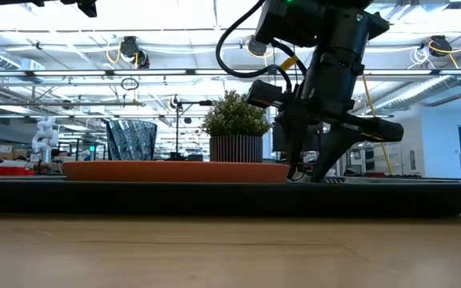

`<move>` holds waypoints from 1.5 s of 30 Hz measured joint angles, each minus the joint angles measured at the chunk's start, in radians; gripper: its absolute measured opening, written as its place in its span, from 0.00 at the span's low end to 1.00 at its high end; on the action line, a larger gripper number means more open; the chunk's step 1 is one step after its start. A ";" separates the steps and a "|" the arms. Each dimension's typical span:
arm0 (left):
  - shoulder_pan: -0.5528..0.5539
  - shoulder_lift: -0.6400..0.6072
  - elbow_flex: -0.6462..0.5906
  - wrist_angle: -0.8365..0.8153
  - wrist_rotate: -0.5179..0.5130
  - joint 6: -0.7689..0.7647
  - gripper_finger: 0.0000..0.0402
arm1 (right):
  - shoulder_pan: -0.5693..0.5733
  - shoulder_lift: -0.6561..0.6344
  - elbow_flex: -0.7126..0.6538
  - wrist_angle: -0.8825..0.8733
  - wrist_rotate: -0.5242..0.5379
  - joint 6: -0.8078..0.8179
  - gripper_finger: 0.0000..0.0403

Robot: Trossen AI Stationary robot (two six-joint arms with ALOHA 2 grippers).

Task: Pick and place plate/cup/fork/spoon on tray

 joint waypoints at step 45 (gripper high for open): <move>0.000 0.000 0.000 0.000 -0.001 -0.002 0.20 | -0.037 0.028 -0.001 0.059 -0.103 -0.058 0.08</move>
